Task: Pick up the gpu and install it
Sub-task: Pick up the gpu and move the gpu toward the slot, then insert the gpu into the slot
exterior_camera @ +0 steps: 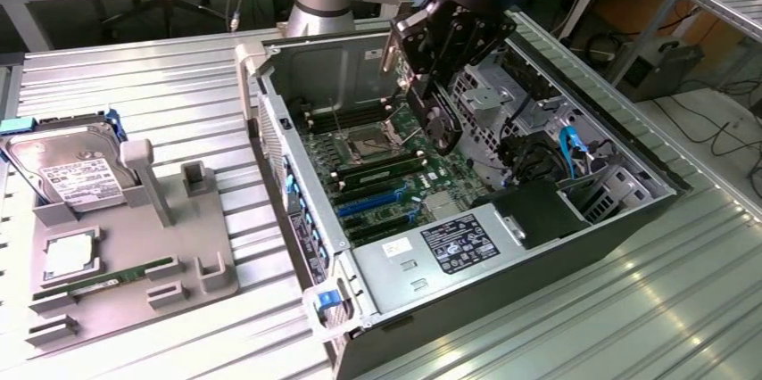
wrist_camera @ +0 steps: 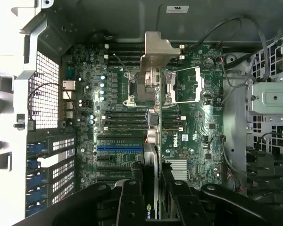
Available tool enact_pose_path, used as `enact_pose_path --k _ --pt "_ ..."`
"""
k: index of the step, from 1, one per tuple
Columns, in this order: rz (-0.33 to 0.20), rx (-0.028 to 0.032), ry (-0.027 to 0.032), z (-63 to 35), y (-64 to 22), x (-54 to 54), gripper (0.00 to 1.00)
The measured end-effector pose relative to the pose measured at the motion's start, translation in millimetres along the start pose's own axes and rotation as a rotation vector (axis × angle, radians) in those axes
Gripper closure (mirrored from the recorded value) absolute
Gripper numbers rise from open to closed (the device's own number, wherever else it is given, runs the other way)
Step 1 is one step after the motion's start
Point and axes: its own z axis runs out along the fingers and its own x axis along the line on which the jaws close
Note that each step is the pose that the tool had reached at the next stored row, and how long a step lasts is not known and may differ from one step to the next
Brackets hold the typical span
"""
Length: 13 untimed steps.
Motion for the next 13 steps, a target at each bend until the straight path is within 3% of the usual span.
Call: enact_pose_path --k 13 --pt "-0.011 0.0001 0.001 0.0 0.0 0.0 0.74"
